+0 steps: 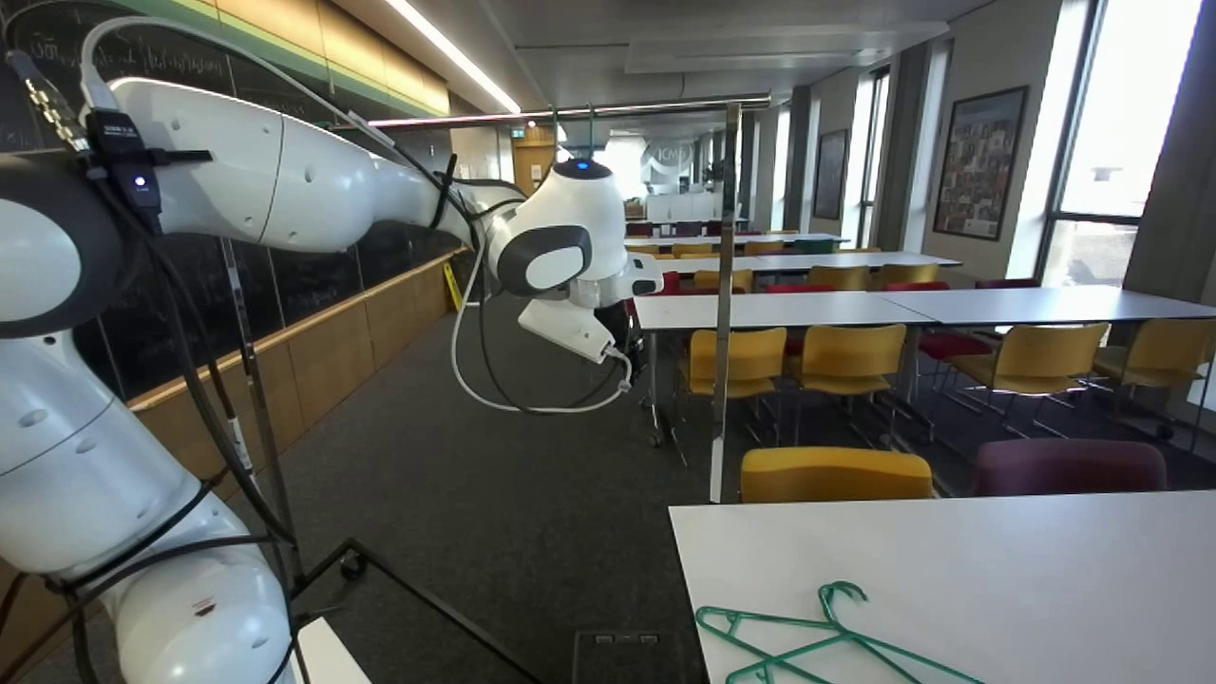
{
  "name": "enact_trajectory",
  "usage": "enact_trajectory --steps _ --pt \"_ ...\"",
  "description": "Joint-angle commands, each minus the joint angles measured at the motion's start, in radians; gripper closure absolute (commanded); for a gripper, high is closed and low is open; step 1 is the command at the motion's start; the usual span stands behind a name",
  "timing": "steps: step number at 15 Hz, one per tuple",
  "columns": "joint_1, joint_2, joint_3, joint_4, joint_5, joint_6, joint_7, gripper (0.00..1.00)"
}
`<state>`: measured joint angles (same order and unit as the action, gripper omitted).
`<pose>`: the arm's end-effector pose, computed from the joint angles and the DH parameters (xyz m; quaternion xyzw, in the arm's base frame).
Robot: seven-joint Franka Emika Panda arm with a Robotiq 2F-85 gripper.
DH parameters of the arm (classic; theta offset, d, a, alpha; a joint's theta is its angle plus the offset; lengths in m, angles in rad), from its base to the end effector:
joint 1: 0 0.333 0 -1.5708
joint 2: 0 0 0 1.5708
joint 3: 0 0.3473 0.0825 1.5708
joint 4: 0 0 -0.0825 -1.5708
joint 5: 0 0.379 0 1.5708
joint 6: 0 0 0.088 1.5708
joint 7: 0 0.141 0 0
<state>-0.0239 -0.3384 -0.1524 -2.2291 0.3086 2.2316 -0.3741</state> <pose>0.4743 -0.0735 0.5451 -0.9731 -0.0236 -0.2008 0.1102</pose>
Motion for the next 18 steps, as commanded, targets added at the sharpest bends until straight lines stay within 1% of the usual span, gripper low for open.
enact_trajectory --steps 1,3,4,5,6,12,13,15,17,18 --pt "0.037 -0.071 -0.023 -0.08 0.097 0.19 -0.058 0.0" --pt "0.071 -0.08 -0.044 -0.103 0.179 0.291 -0.093 0.0" --pt "0.085 -0.078 -0.055 -0.104 0.212 0.311 -0.097 0.0" --pt "0.074 -0.057 -0.062 -0.08 0.199 0.22 -0.042 0.0" --pt "0.069 -0.039 -0.045 -0.069 0.16 0.252 -0.045 0.0" --pt "0.07 -0.038 -0.058 -0.075 0.172 0.236 -0.043 0.0" --pt "0.064 -0.028 -0.057 -0.082 0.161 0.269 -0.05 0.0" --pt "0.072 -0.003 -0.062 -0.076 0.171 0.36 -0.085 0.0" --pt "0.115 0.021 -0.086 -0.058 0.24 0.497 -0.16 0.0" --pt "0.138 0.036 -0.099 -0.036 0.262 0.547 -0.188 0.0"
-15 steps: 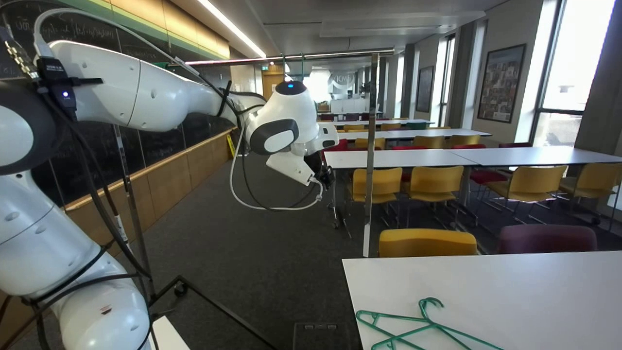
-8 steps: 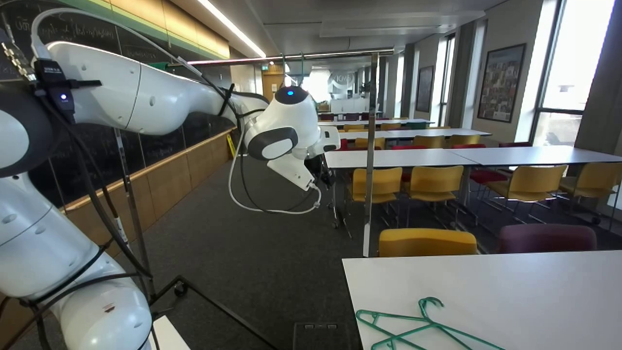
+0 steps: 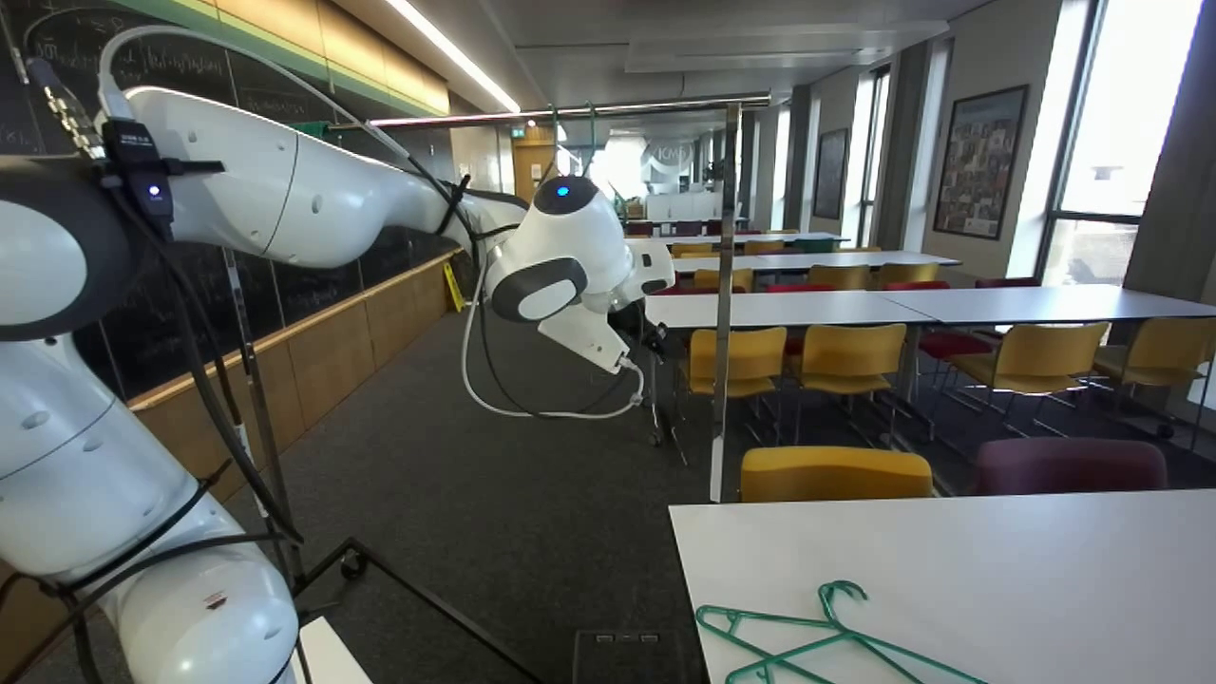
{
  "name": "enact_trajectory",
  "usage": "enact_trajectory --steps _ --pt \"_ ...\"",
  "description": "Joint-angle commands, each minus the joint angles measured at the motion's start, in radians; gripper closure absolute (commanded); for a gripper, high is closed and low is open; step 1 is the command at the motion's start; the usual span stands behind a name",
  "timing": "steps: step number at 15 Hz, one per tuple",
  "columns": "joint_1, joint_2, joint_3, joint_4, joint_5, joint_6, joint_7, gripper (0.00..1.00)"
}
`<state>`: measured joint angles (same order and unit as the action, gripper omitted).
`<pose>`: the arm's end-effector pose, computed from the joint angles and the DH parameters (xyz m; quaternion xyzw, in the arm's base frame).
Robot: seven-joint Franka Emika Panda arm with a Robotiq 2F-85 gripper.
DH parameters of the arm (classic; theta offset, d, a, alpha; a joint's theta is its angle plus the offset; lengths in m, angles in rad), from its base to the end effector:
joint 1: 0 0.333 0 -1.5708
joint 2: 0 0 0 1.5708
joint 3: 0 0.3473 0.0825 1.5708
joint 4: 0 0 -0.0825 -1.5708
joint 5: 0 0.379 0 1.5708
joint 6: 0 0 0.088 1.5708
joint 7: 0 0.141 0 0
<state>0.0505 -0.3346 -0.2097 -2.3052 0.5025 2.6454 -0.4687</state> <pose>0.4945 -0.0941 0.5560 -0.9251 0.0311 -0.3621 0.1100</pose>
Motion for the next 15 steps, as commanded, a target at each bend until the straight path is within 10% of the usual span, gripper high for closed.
enact_trajectory --steps 1,15 --pt "0.073 0.043 -0.038 0.057 0.098 0.178 -0.14 0.0" --pt "0.194 0.059 -0.007 0.122 -0.084 0.195 -0.616 0.0"
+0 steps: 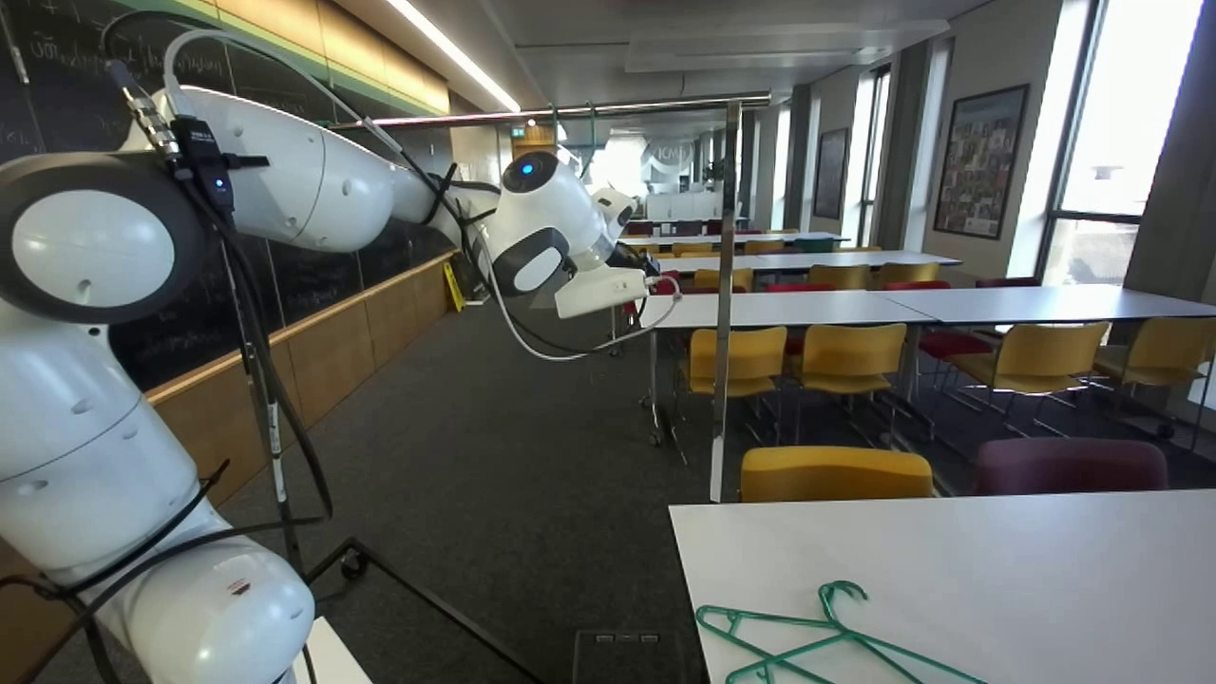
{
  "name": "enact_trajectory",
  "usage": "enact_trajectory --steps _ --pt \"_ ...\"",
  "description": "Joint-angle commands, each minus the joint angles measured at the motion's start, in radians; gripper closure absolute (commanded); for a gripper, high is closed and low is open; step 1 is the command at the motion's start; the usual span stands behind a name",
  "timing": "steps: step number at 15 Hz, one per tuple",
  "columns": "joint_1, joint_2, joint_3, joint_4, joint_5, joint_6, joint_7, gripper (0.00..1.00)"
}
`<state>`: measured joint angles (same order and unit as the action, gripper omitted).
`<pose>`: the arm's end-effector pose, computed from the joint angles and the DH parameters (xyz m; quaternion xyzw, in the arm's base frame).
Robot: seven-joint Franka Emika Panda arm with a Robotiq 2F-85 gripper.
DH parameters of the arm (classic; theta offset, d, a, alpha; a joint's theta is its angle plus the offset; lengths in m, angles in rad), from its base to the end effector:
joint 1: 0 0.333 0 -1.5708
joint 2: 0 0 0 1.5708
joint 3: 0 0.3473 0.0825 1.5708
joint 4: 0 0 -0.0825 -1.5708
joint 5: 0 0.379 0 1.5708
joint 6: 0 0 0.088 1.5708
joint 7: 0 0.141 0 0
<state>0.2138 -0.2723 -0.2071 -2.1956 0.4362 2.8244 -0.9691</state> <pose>0.5361 -0.0245 0.6099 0.8511 0.2655 0.4515 0.0375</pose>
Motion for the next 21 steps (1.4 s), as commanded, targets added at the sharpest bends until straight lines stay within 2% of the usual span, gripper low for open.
enact_trajectory --steps 1,4,5,8,9,16,21 --pt "0.04 -0.004 -0.013 0.016 -0.021 0.011 -0.159 0.0" --pt "0.067 -0.004 -0.025 0.027 -0.02 -0.001 -0.303 0.0" --pt "0.045 0.01 0.004 0.015 0.044 0.115 -0.164 0.0" --pt "0.057 0.017 0.008 0.01 0.105 0.248 -0.122 0.0" --pt "0.047 0.009 0.003 0.006 0.063 0.165 -0.147 0.0" --pt "0.047 0.021 0.003 0.004 0.065 0.174 -0.143 0.0" --pt "0.299 -0.017 -0.13 0.076 0.439 0.157 -0.342 0.0"
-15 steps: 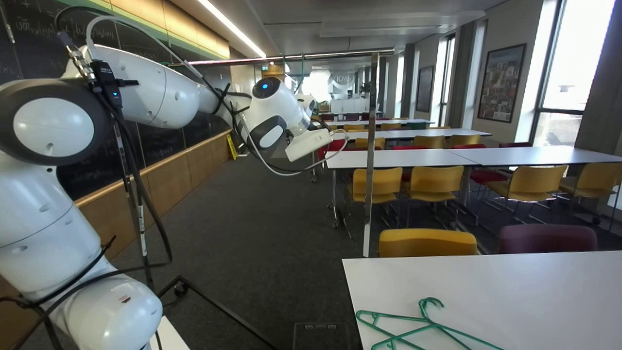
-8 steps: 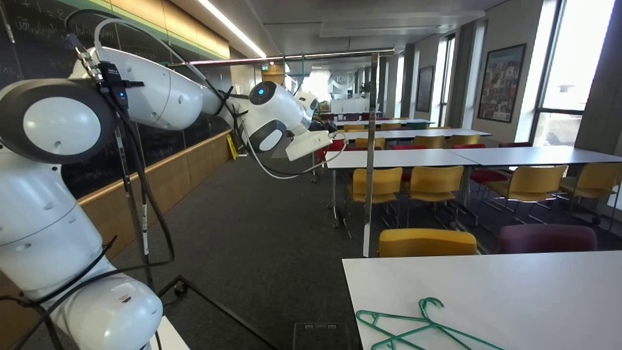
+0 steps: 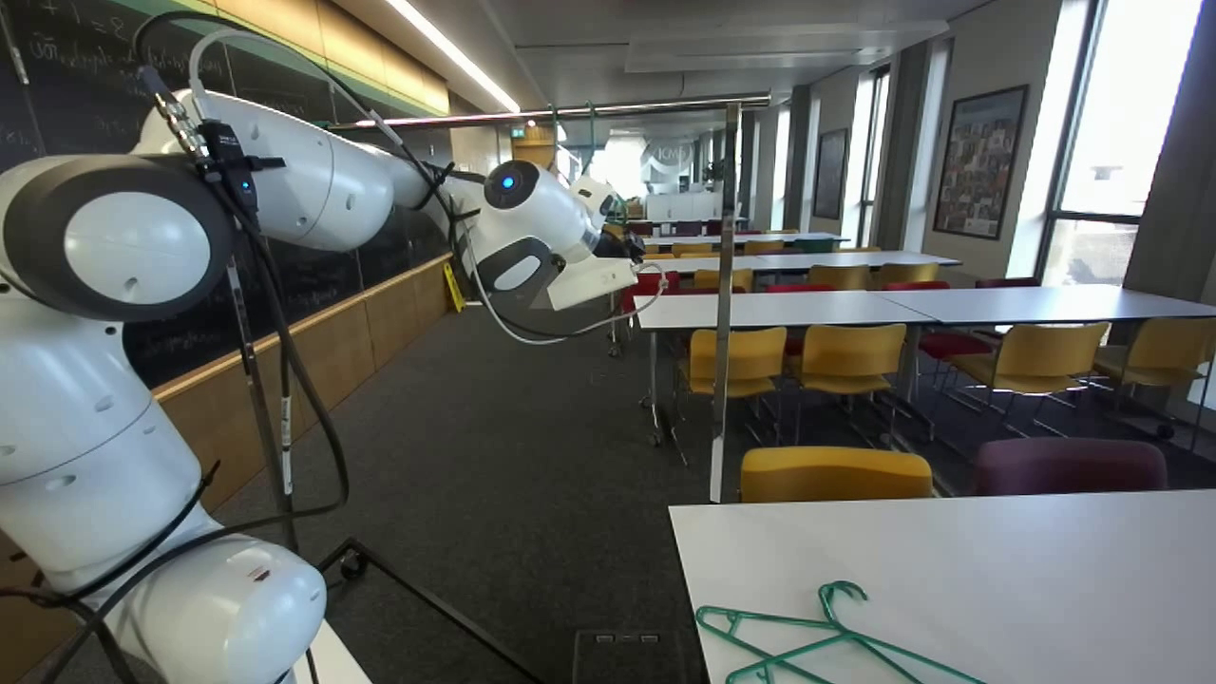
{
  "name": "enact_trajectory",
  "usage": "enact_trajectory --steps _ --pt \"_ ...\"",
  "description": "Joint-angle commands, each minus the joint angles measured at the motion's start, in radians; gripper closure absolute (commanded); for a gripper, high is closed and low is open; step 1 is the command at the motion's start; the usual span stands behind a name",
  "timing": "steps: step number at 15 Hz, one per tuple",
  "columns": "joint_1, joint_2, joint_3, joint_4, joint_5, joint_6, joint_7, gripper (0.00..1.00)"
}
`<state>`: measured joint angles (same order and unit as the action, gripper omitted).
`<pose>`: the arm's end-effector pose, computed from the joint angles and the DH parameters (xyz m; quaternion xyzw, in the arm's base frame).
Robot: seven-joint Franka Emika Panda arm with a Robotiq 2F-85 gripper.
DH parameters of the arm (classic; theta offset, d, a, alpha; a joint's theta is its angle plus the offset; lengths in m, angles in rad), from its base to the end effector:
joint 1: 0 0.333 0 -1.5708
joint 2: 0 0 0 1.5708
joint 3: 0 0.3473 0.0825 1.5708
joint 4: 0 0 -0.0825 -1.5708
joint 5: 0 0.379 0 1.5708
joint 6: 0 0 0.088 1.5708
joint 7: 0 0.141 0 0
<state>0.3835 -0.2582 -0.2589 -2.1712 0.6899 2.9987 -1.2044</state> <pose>0.5424 0.0097 0.6302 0.8005 0.2778 0.5298 0.0362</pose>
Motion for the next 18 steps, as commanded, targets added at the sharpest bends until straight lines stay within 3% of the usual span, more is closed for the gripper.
enact_trajectory --steps 1,5,12,18 --pt "0.173 -0.035 -0.105 0.07 0.264 -0.019 -0.149 0.0" --pt "0.265 -0.038 -0.189 0.126 0.46 -0.049 -0.3 0.0" --pt "0.29 -0.024 -0.263 0.135 0.537 -0.068 -0.484 0.0" --pt "0.345 -0.027 -0.341 0.189 0.822 -0.157 -0.721 0.0"
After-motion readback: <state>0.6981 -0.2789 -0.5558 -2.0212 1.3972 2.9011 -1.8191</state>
